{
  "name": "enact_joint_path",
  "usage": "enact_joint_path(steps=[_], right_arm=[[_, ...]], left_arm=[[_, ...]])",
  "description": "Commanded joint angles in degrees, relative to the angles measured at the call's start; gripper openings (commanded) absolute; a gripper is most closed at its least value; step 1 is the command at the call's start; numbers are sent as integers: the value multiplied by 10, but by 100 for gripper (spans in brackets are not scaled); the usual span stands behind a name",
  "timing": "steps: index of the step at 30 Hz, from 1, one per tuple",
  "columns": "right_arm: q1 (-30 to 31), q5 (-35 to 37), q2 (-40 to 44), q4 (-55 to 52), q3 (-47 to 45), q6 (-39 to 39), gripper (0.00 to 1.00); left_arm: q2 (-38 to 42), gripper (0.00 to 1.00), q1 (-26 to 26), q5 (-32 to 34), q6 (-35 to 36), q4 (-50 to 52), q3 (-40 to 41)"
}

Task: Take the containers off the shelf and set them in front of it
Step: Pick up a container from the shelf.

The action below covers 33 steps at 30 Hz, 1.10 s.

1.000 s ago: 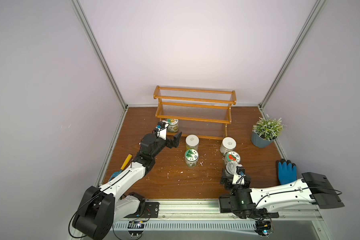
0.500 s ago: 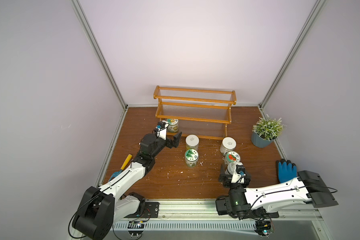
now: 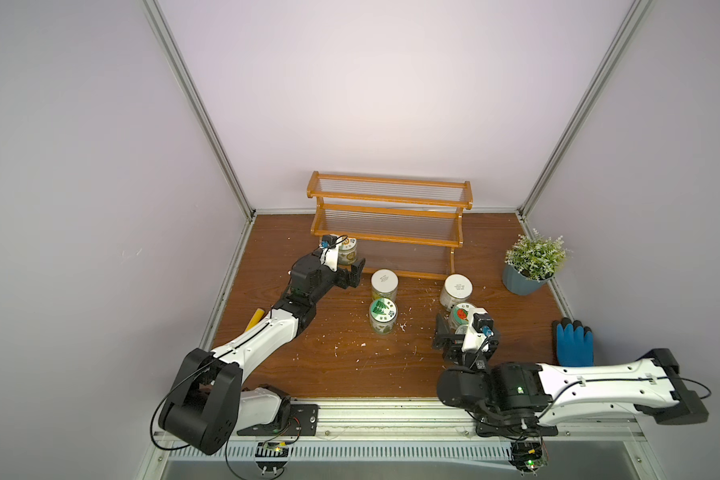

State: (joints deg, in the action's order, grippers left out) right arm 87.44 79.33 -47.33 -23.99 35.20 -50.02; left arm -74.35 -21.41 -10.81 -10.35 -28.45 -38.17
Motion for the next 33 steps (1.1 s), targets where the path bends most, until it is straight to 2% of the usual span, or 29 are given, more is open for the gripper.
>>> enact_joint_path(steps=[1,5,9,15,19,22,33], right_arm=[[-46,-71,40,291,-25,317,99],[-91,-125,1,310,0,360,99],[-166,-230,-17,367,-1,394,99],[-282,-371,-56,391,26,407,99],[-324,-420,-73,403,41,415,99],[-351,-450,-86,409,43,413,99],[-396,-505,-113,461,24,392,99]], left_arm=[[-13,100,3,20,14,9,-17],[-20,100,3,28,21,3,-8],[-26,100,5,35,29,-7,2],[-69,100,18,25,34,-16,-8],[-105,100,22,23,32,-15,-25],[-131,100,22,49,39,-19,-37],[-231,100,22,106,54,-99,-71]])
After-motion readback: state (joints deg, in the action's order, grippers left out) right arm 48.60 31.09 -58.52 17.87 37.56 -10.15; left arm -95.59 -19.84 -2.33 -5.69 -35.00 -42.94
